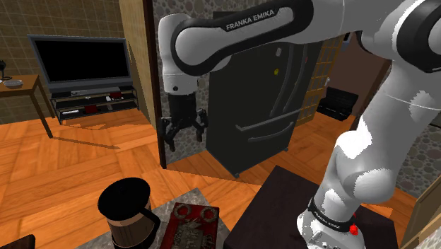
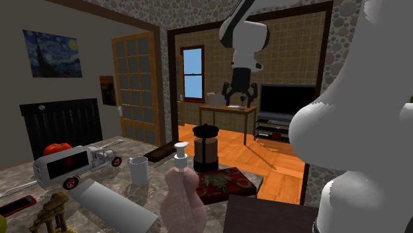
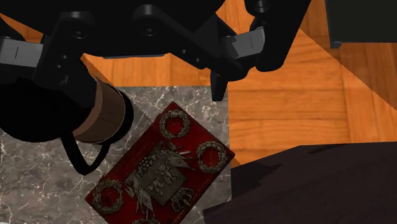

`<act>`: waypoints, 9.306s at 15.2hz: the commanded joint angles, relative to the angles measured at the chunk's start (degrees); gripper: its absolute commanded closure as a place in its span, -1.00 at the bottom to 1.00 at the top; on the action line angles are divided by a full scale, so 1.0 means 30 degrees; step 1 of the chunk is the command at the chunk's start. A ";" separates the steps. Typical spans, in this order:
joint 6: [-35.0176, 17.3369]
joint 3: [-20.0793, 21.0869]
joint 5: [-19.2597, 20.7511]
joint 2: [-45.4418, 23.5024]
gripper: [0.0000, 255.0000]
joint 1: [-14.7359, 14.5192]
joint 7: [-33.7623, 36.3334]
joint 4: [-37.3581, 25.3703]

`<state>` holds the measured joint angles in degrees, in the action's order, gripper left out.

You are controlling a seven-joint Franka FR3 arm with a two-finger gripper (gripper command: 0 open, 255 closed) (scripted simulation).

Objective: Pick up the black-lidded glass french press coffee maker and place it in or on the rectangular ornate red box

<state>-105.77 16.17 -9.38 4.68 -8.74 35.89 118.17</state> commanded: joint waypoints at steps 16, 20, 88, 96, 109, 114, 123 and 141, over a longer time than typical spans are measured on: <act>0.0355 0.0876 0.3241 -1.2485 -1.00 -0.3447 0.5299 -1.2460; -0.0620 0.0859 0.3264 -1.2592 -1.00 -0.3479 0.5313 -1.1592; 0.4672 0.0962 -0.0705 0.0825 1.00 -0.1370 0.3500 -0.3820; 0.2650 0.1045 -0.0754 0.0779 1.00 -0.1419 0.3220 -0.1824; -0.0638 0.1225 -0.0741 0.0114 1.00 -0.1510 0.2890 0.0837; -0.1911 0.1296 -0.0695 -0.0335 1.00 -0.1548 0.2804 0.1680; -0.2999 0.1345 -0.0632 -0.0802 1.00 -0.1588 0.2749 0.2319; -0.0552 0.1098 -0.0546 -0.0300 -1.00 -0.1383 0.2742 0.0389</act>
<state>-107.46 19.47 -11.02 3.79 -12.89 44.12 119.37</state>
